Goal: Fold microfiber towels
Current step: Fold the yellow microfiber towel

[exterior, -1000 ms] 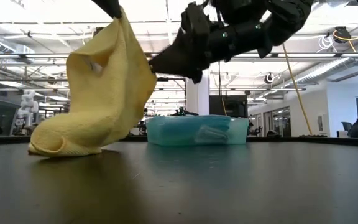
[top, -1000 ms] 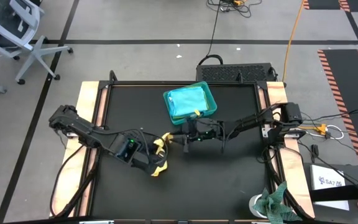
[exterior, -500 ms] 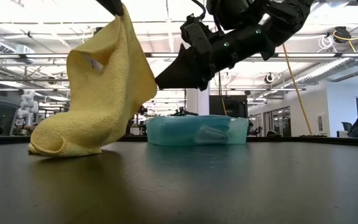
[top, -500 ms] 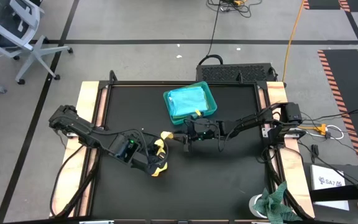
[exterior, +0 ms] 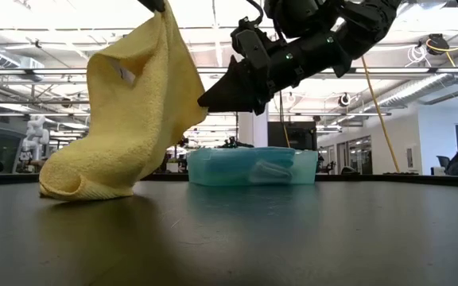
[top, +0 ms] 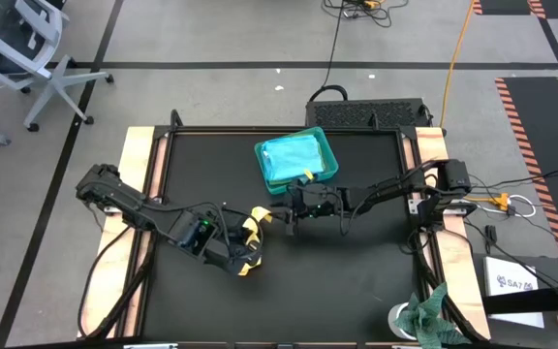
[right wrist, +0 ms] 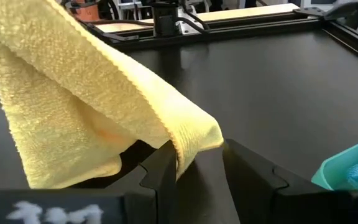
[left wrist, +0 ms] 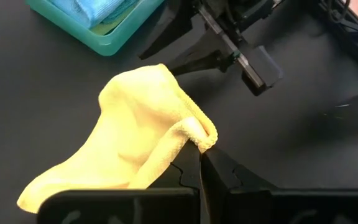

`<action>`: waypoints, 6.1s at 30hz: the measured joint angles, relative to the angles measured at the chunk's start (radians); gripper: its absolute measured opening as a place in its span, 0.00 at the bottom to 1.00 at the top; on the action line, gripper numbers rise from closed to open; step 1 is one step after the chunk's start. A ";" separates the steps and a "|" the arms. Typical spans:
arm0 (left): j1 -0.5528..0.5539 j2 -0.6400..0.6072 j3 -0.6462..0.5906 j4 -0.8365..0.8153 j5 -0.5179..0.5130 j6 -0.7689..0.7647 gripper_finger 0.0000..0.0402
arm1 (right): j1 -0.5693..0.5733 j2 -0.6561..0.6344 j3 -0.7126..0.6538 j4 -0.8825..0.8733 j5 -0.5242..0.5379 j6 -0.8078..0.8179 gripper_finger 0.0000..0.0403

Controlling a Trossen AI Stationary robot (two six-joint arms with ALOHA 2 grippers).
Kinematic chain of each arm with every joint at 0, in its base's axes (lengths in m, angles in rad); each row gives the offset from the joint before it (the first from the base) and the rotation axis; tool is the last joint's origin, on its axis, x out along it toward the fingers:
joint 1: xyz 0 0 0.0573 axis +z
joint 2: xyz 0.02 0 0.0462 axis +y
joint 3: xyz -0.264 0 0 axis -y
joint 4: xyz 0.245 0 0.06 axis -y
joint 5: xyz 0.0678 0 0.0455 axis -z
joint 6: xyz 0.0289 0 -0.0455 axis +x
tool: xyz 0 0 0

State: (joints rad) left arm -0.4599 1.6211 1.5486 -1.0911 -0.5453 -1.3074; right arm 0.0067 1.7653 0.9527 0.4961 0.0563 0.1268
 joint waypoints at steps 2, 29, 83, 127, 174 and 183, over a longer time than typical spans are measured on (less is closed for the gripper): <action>0.000 0.000 0.000 0.001 -0.002 0.000 0.00 | -0.003 0.000 0.000 0.000 0.000 -0.002 0.31; 0.020 0.000 0.000 -0.020 -0.069 0.089 0.00 | 0.007 -0.317 -0.002 -0.286 -0.085 -0.031 0.00; 0.303 -0.108 0.045 0.111 -0.105 0.610 0.00 | -0.139 -0.850 0.000 -0.873 -0.002 -0.137 0.00; 0.261 0.094 0.046 0.095 0.169 0.498 0.00 | 0.018 -0.846 -0.002 -1.152 -0.184 0.062 0.00; 0.405 -0.003 0.047 0.087 0.200 0.820 0.00 | -0.254 -0.876 0.000 -1.167 -0.215 -0.169 0.00; 0.295 0.174 0.047 0.105 0.454 0.701 0.00 | -0.072 -0.821 -0.042 -1.212 -0.318 0.024 0.00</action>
State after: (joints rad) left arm -0.1653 1.7947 1.5951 -0.9859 -0.0915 -0.6066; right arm -0.0658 0.9442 0.9106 -0.7157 -0.2617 0.1509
